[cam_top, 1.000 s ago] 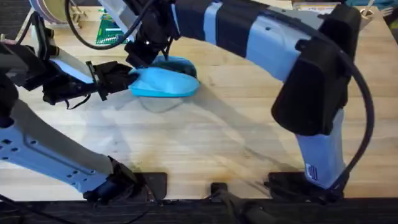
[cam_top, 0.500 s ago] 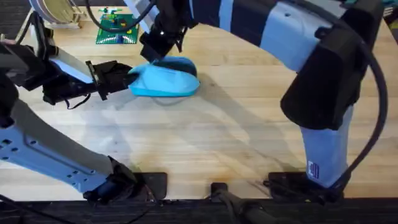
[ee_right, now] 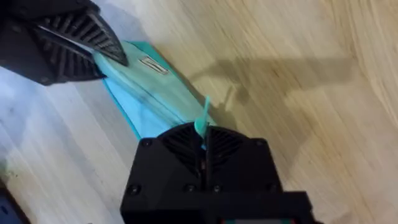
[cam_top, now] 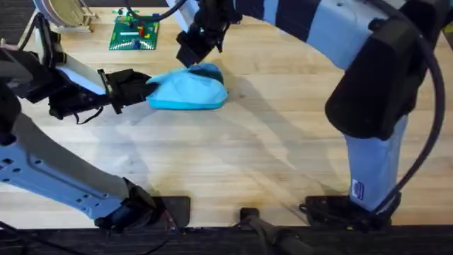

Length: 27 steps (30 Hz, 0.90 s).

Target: Unzip the bag, pick up the pens from the table one at a time and place them inside, then zip the bag closed.

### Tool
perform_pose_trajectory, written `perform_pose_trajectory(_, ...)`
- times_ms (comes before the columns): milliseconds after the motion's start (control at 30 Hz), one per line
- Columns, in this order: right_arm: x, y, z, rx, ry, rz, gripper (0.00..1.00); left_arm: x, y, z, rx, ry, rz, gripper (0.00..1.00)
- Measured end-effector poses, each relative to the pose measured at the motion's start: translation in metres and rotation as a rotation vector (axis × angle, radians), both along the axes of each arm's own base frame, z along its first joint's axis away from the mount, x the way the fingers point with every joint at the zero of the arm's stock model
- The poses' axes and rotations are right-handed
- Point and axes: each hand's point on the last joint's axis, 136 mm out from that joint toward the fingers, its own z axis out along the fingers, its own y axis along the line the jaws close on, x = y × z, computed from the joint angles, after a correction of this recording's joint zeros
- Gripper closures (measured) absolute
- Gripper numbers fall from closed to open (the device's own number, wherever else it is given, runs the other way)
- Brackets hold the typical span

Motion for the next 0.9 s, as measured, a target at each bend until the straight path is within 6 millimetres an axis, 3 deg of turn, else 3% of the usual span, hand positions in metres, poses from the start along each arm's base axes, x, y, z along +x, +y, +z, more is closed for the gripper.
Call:
perform_pose_trajectory(467,0.002,-0.045,-0.011,-0.088,0.094,-0.070,0.970,0.000,-0.001,0.000,-0.002,0.003,-0.002,0.959)
perform_pose_trajectory(900,0.008,-0.079,-0.014,-0.246,0.048,-0.134,0.971,-0.001,-0.001,0.000,-0.004,0.006,-0.003,0.959)
